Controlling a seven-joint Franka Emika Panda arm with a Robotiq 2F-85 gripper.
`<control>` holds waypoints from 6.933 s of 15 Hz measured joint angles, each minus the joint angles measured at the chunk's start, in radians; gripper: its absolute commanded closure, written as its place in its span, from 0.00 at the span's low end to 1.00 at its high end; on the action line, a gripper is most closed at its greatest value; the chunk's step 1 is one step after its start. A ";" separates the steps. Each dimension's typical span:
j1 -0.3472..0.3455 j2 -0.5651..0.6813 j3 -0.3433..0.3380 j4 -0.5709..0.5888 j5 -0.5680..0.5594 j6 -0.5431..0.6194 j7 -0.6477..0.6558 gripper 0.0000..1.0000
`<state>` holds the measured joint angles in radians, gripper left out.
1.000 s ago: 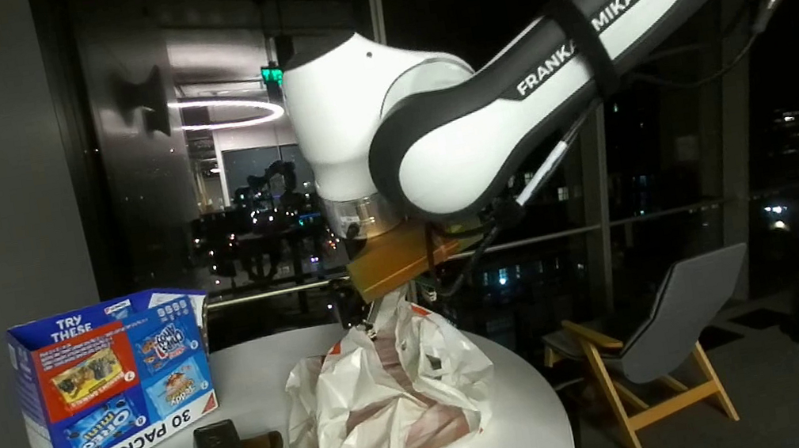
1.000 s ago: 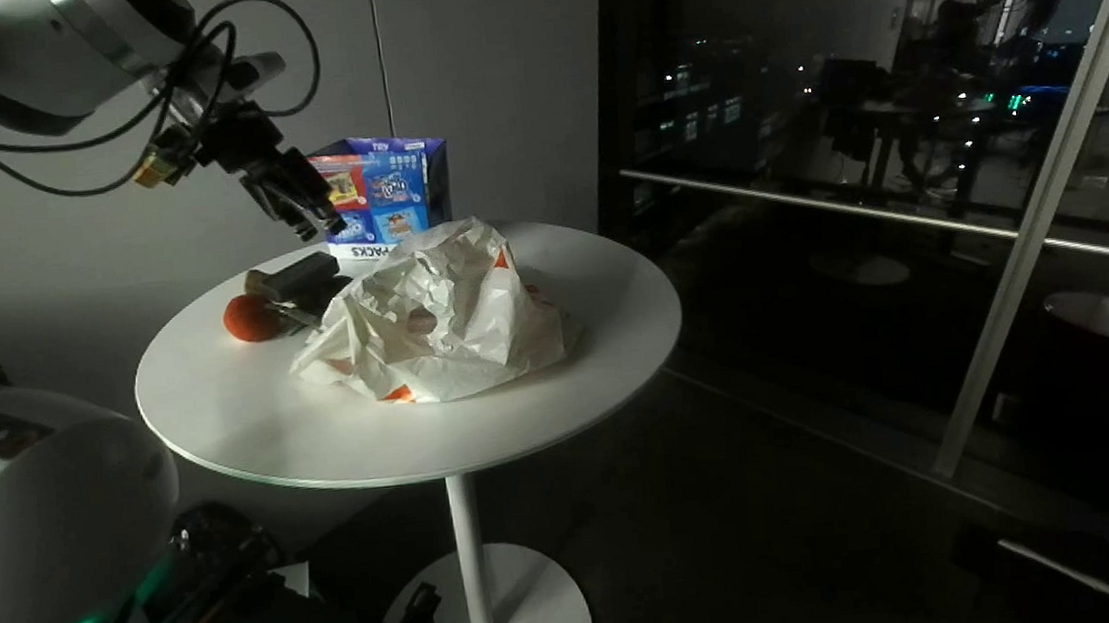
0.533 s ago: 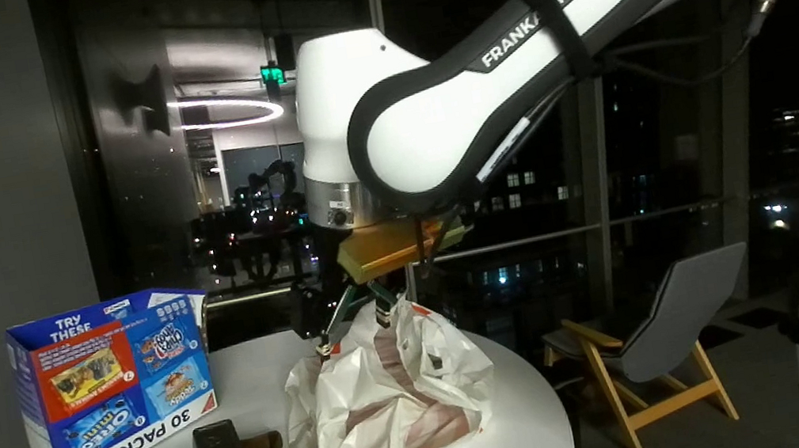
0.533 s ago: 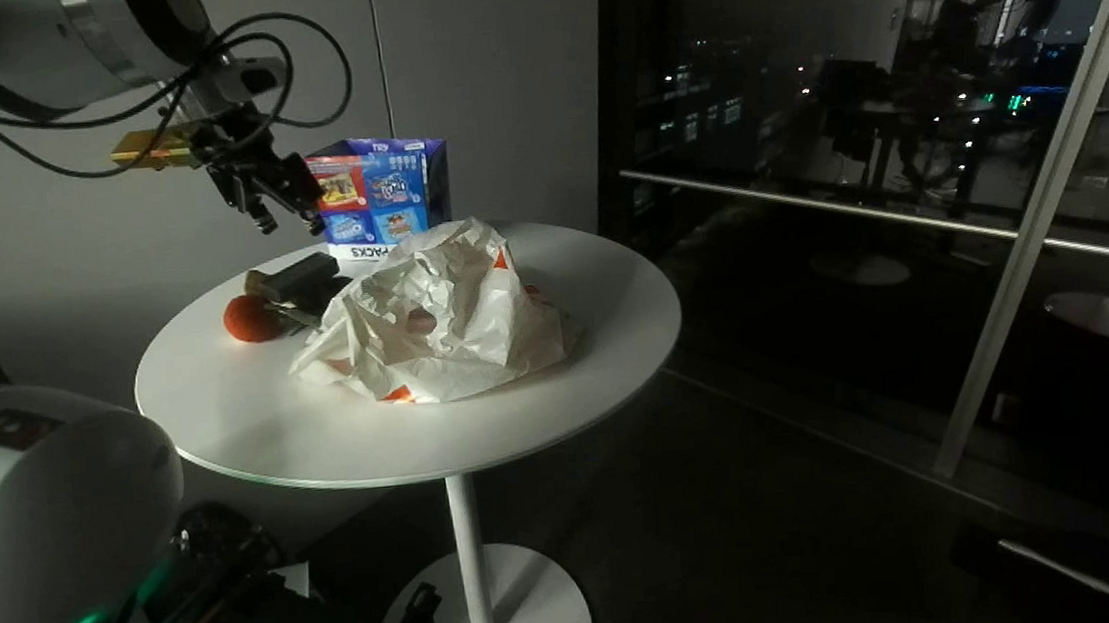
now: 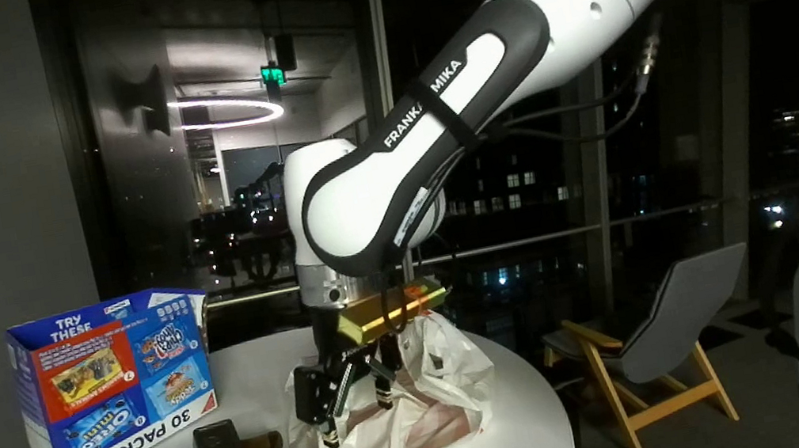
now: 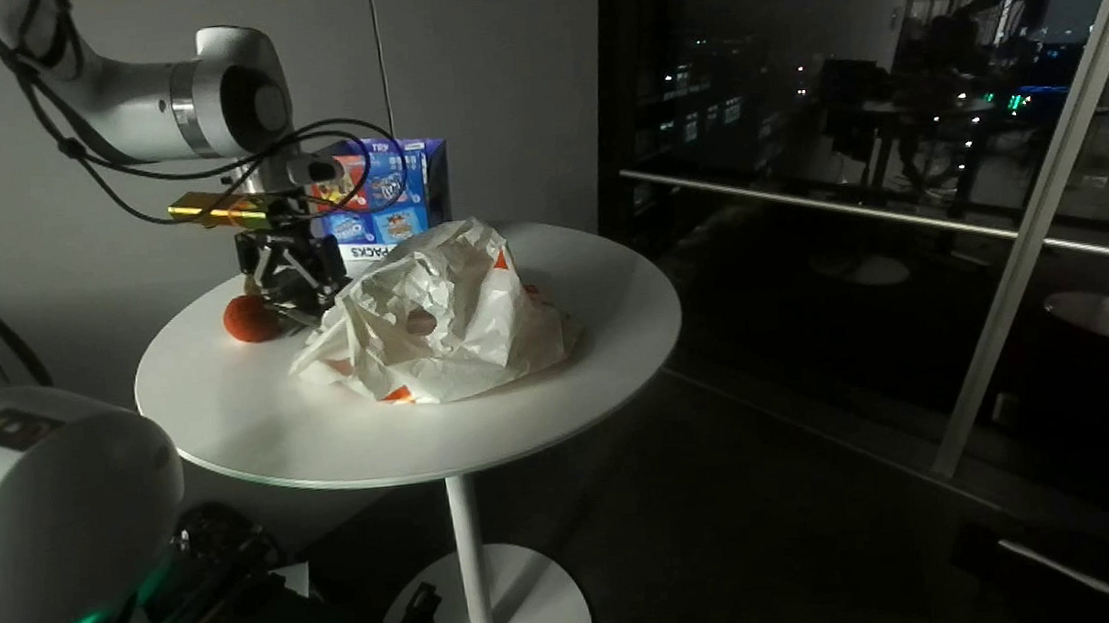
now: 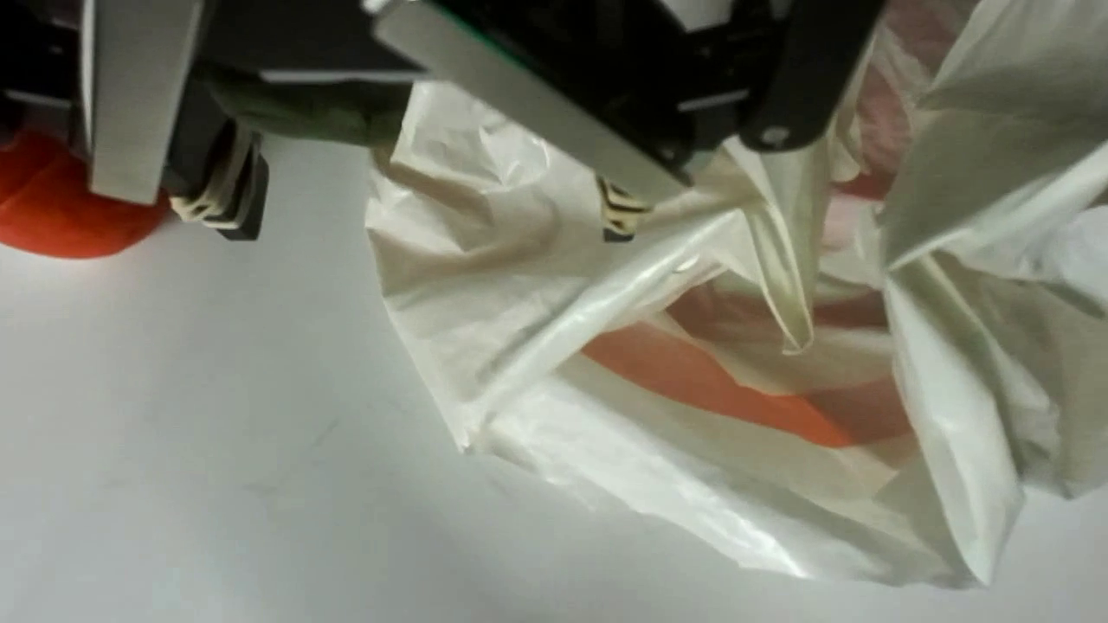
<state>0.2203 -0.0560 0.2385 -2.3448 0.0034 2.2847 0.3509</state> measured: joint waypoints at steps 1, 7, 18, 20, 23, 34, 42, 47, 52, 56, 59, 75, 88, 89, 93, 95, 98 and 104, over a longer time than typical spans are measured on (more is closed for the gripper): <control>0.000 0.007 0.001 0.011 -0.011 -0.027 0.009 0.00; 0.002 -0.014 0.011 0.045 -0.105 -0.121 0.123 0.00; -0.039 0.070 -0.031 0.074 -0.243 -0.115 0.277 0.26; -0.041 0.088 -0.043 0.079 -0.233 -0.096 0.266 0.42; -0.043 0.104 -0.055 0.081 -0.210 -0.057 0.242 0.63; -0.008 0.051 -0.015 0.143 0.214 -0.199 -0.149 0.94; -0.027 0.145 -0.043 0.228 0.483 -0.146 -0.362 0.94; -0.029 0.206 -0.046 0.226 0.464 0.020 -0.353 0.56; -0.029 0.205 -0.051 0.224 0.323 0.016 -0.247 0.19; -0.014 0.160 -0.055 0.220 0.064 -0.087 -0.033 0.00; 0.005 0.106 -0.047 0.218 -0.027 -0.196 0.040 0.00; 0.043 0.079 0.027 0.235 0.221 -0.286 -0.404 0.00; 0.095 0.196 0.078 0.270 0.142 -0.161 -0.423 0.00; 0.096 0.202 0.078 0.272 0.142 -0.120 -0.406 0.00; 0.111 0.259 0.068 0.296 0.069 0.059 -0.204 0.00; 0.129 0.297 0.046 0.318 -0.018 0.126 -0.071 0.00; 0.179 0.345 -0.021 0.357 -0.206 0.162 0.143 0.00; 0.254 0.413 -0.090 0.427 -0.393 0.099 0.334 0.49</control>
<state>0.4746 0.3573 0.1487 -1.9179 -0.3894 2.3842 0.6848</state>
